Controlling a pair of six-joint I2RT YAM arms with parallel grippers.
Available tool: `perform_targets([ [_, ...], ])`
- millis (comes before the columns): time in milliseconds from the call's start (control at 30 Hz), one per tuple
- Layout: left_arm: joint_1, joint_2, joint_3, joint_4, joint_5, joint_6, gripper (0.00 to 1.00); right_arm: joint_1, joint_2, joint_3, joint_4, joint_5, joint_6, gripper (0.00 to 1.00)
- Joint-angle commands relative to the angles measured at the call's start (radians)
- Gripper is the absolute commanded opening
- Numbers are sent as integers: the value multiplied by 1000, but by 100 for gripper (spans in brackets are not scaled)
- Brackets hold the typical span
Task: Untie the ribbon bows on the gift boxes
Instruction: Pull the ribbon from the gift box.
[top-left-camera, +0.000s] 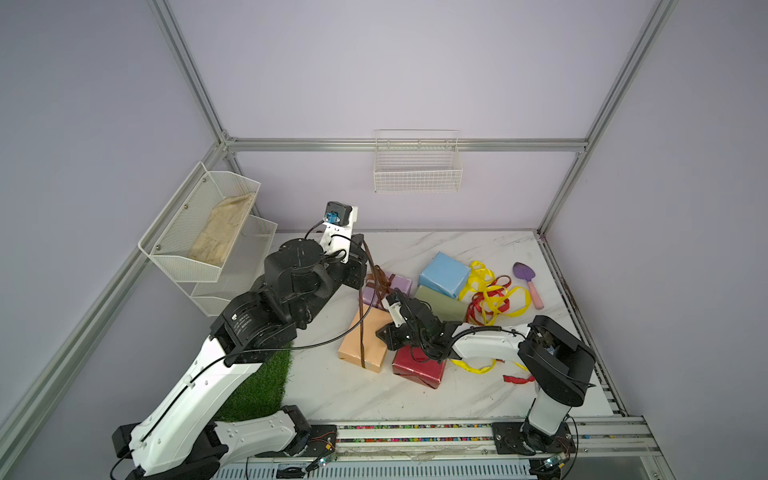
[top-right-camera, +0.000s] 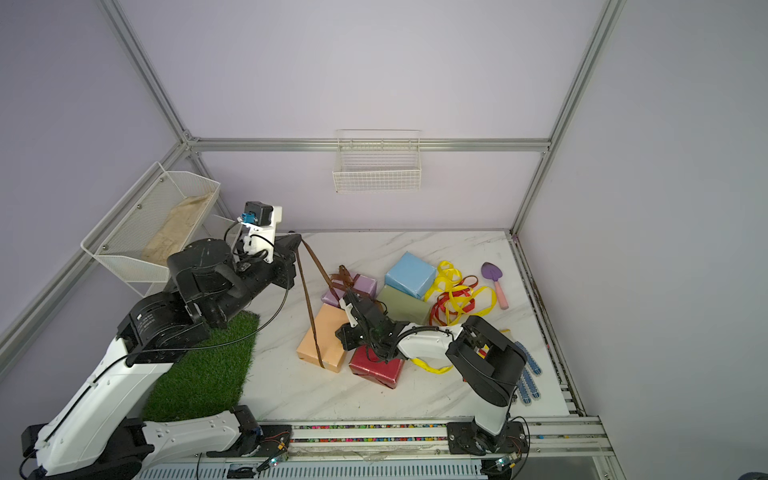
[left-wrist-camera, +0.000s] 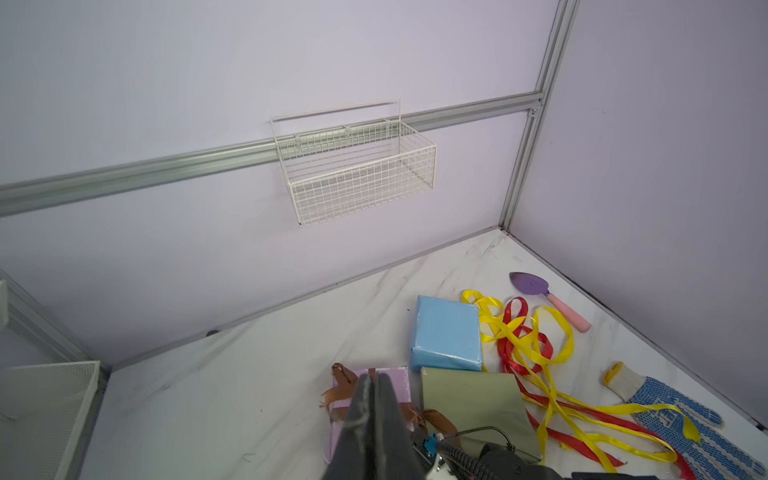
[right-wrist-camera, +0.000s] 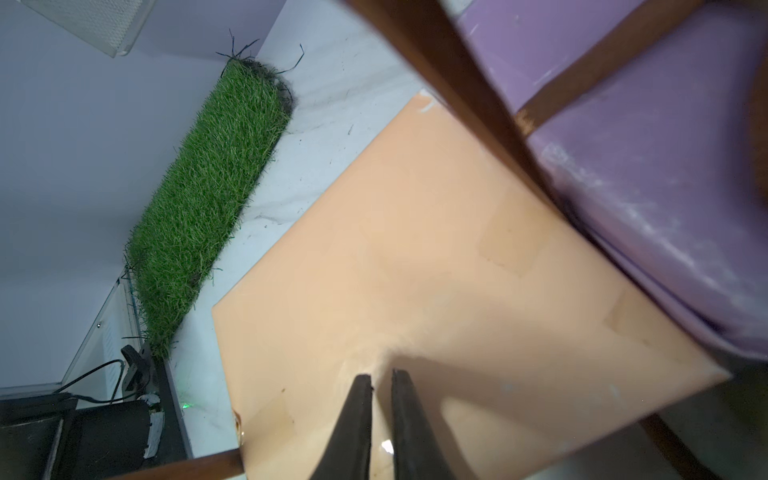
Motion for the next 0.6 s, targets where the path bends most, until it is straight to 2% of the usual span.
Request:
perform_targets([
  [0, 5, -28, 82, 233, -74, 159, 0, 3, 48, -3, -50, 26, 17, 16],
  [267, 5, -45, 171, 449, -119, 379, 0, 5, 66, -2, -47, 23, 19, 16],
  [400, 5, -46, 183, 611, -128, 509, 0, 6, 79, 8, -57, 30, 15, 16],
  [567, 6, -12, 297, 663, -134, 638, 0, 7, 80, 9, -57, 33, 14, 16],
])
